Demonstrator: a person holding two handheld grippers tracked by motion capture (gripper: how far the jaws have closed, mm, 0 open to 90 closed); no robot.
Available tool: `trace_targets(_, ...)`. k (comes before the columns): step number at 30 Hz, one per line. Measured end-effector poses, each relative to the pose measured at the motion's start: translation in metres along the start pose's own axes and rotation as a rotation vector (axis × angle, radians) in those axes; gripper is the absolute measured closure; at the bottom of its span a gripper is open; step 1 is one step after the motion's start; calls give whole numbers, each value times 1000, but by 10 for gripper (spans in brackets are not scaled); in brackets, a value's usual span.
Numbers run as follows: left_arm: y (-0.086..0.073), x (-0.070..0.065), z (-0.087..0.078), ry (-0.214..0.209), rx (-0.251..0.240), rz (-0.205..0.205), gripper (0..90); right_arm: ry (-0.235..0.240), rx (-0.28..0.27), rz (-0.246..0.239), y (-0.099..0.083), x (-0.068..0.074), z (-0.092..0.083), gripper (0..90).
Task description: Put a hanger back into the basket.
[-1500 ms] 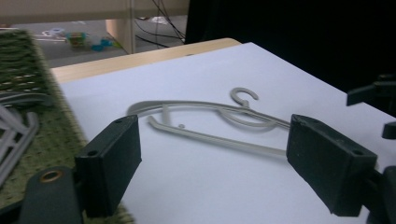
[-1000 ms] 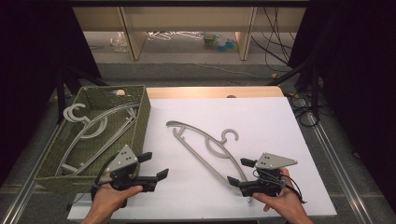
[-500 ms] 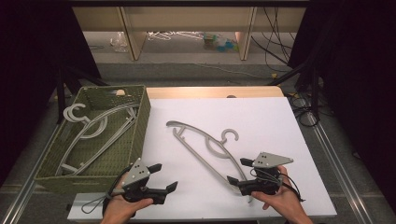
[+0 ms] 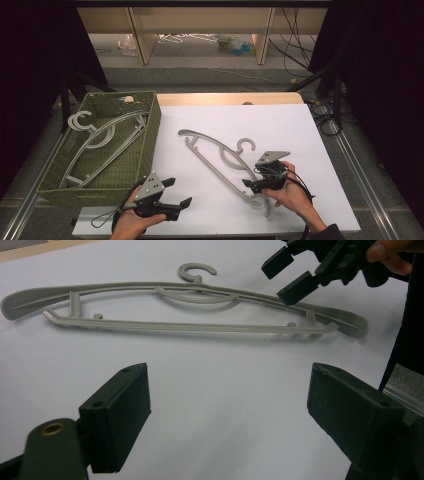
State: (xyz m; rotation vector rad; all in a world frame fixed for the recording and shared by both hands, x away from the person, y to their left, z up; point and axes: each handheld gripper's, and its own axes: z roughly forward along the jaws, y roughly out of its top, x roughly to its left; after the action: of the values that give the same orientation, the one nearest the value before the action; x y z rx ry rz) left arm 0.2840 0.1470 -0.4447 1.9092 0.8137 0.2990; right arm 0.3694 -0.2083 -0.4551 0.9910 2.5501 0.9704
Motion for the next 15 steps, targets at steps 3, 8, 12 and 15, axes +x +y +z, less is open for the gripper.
trace_targets(3,0,0,-1,1,3,14,175,-20,49,17,5,-8,10,333)
trace_targets(8,0,0,-1,-3,3,3,176,-27,97,23,12,-20,18,422)
trace_targets(12,0,1,0,-14,5,13,176,-12,153,57,16,-23,23,470)
trace_targets(15,0,1,0,-7,8,8,177,-4,172,58,18,-25,27,514)
